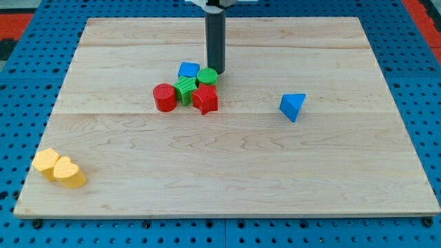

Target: Move the blue triangle below the green star

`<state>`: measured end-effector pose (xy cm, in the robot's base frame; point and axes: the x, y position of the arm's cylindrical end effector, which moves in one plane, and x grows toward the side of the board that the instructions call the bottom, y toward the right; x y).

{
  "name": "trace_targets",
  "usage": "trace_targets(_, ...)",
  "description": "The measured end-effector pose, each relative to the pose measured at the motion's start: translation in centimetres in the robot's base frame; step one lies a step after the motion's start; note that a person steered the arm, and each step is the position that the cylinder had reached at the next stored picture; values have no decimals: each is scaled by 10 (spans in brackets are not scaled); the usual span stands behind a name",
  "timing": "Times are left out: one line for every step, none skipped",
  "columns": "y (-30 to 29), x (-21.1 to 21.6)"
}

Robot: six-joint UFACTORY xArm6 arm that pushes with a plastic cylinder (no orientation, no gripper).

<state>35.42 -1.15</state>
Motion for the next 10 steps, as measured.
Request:
trace_targets(3,7)
trace_targets(58,3)
trace_targets(139,39)
trace_targets(190,82)
trace_targets(190,97)
trace_targets(185,73)
trace_targets(154,84)
trace_targets(102,91)
trace_targets(69,98)
trace_targets(61,98)
